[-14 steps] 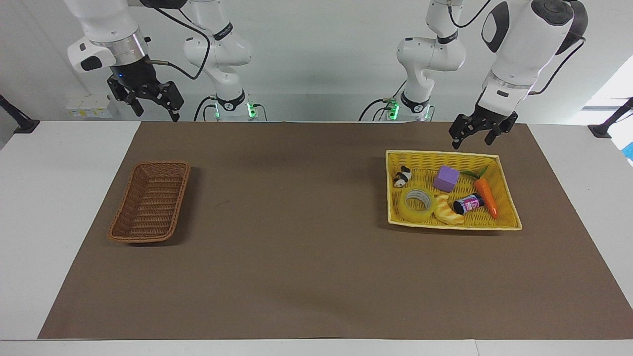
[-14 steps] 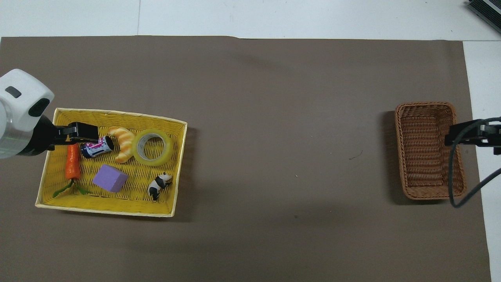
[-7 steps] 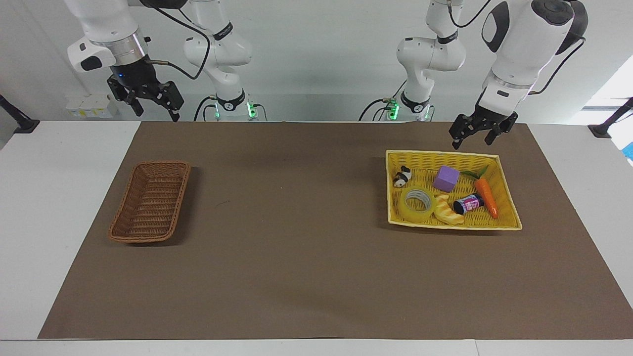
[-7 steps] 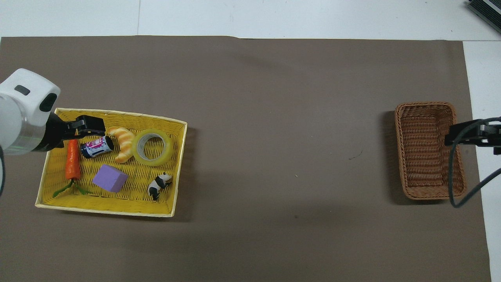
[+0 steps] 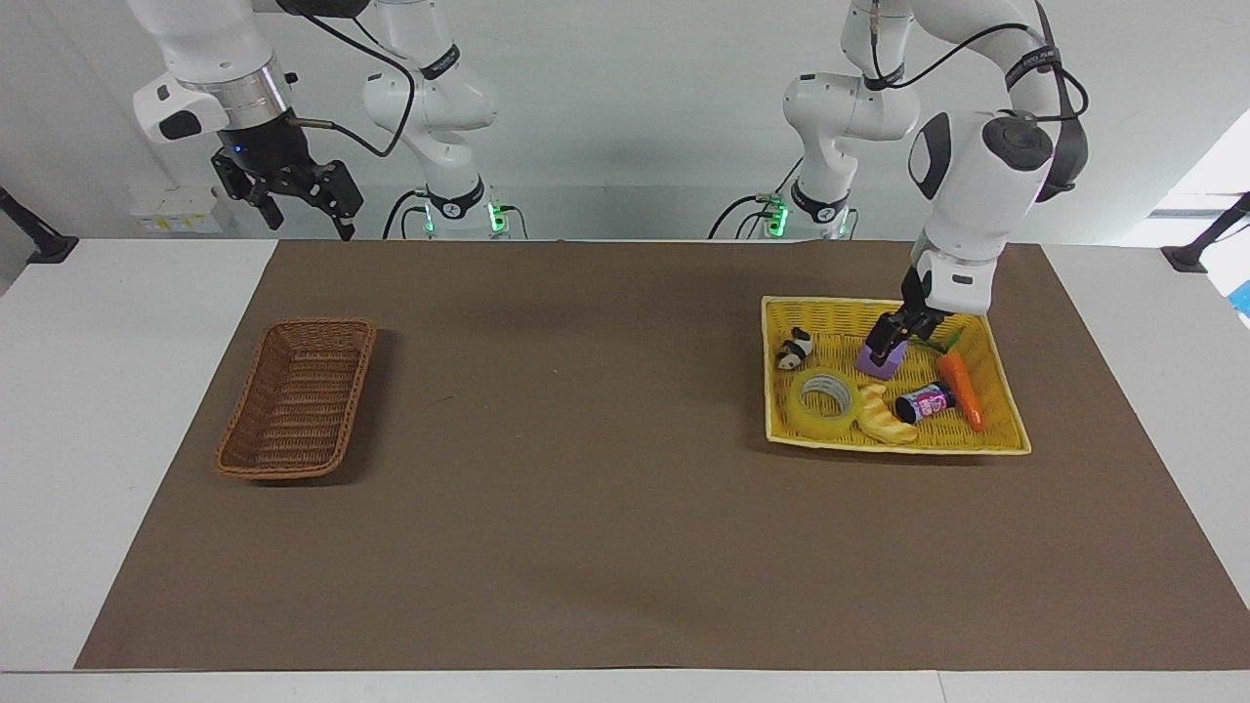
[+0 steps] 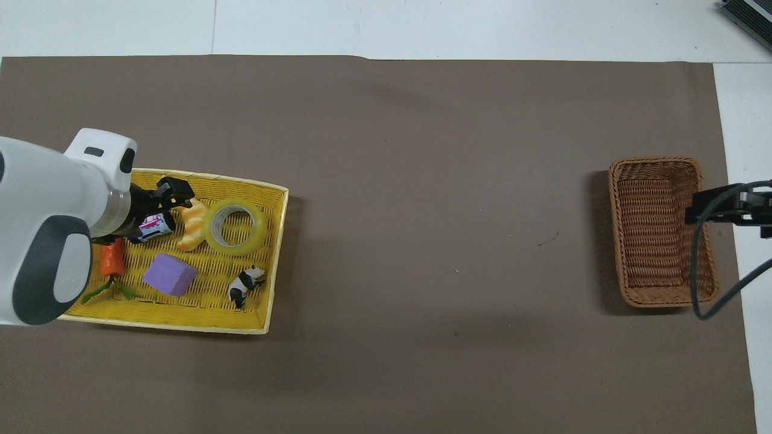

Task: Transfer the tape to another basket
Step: 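Lower the left gripper and grasp the tape roll's rim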

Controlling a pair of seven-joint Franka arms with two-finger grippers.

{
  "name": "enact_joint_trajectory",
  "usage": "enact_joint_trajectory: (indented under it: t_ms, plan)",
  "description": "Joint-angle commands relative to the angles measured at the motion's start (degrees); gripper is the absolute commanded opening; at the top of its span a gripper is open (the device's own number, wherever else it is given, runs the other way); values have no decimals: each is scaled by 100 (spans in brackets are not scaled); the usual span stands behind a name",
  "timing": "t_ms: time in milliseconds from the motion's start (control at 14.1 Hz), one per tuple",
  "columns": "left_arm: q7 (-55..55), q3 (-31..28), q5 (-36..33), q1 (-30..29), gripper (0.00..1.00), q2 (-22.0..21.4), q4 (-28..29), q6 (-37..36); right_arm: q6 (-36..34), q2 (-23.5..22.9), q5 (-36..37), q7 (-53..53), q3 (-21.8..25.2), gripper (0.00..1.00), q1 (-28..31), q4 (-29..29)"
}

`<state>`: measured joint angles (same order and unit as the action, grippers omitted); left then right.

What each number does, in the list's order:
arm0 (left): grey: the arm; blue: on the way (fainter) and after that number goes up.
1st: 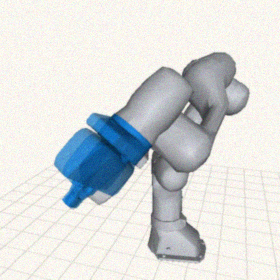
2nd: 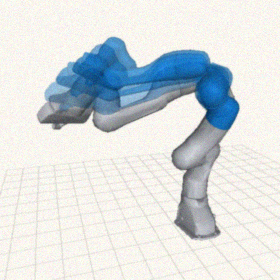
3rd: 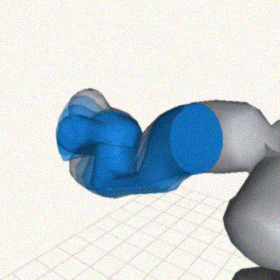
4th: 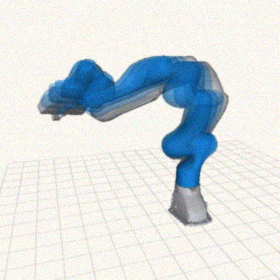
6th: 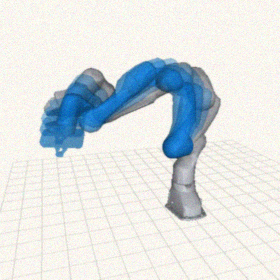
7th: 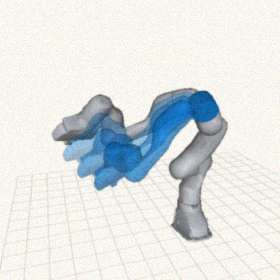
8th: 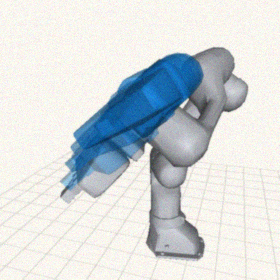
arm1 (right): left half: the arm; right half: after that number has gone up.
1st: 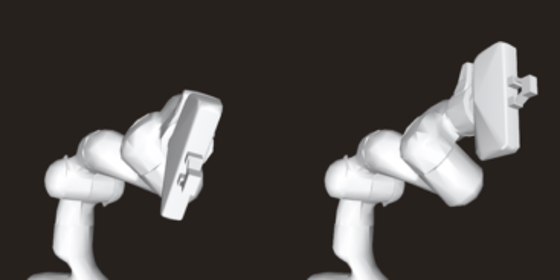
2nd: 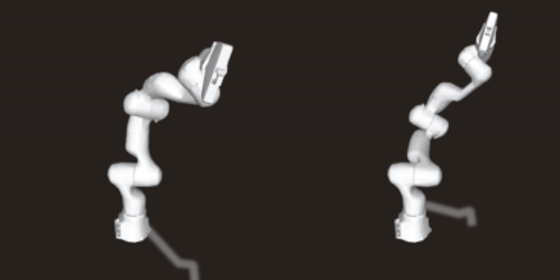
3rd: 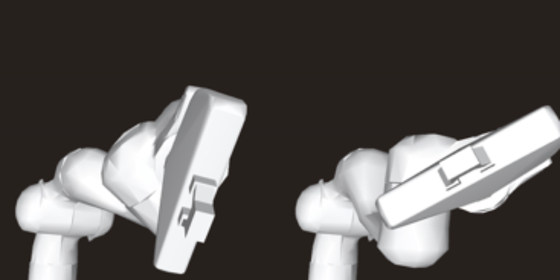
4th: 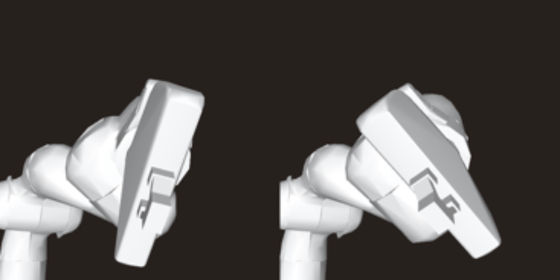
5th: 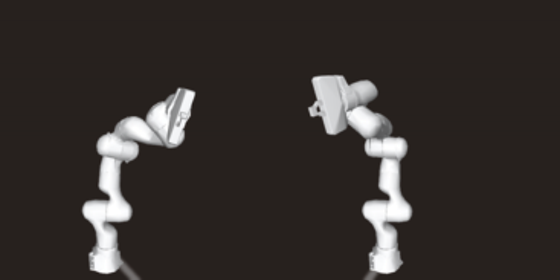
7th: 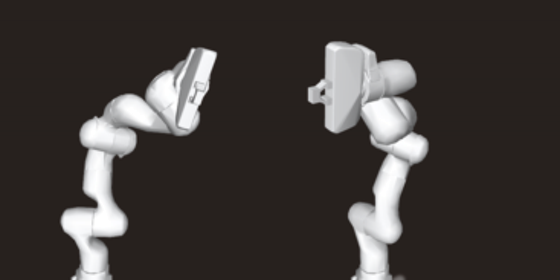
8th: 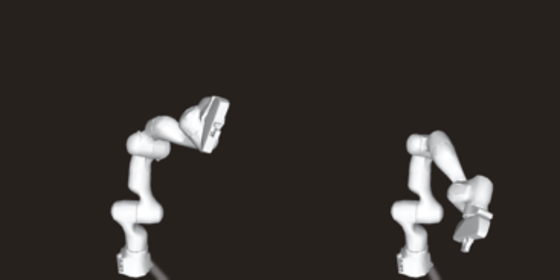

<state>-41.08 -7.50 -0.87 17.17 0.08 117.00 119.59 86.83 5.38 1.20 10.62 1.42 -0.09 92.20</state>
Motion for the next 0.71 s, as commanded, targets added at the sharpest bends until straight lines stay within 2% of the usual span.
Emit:
enact_joint_trajectory:
  t_ms: [0, 142, 285, 356, 641]
  plan:
    - [-794, -76, -53, 312, 100, 326, 225, 476, -87, 50, -120, -60, -28, 100, 70, -9]
    - [-937, -85, -53, 498, 100, 326, 682, 1003, -87, 50, -120, -60, -28, 100, 70, -9]
    - [-1008, -76, -62, 507, 100, 309, 1042, 1171, -87, 50, -120, -60, -28, 100, 70, -9]
    - [-999, -76, -62, 542, 97, 309, 1201, 1346, -87, 50, -120, -60, -28, 100, 70, -9]
    - [-1016, -68, -62, 621, 68, 195, 1509, 1374, -87, 42, -120, -60, -28, 100, 70, 0]
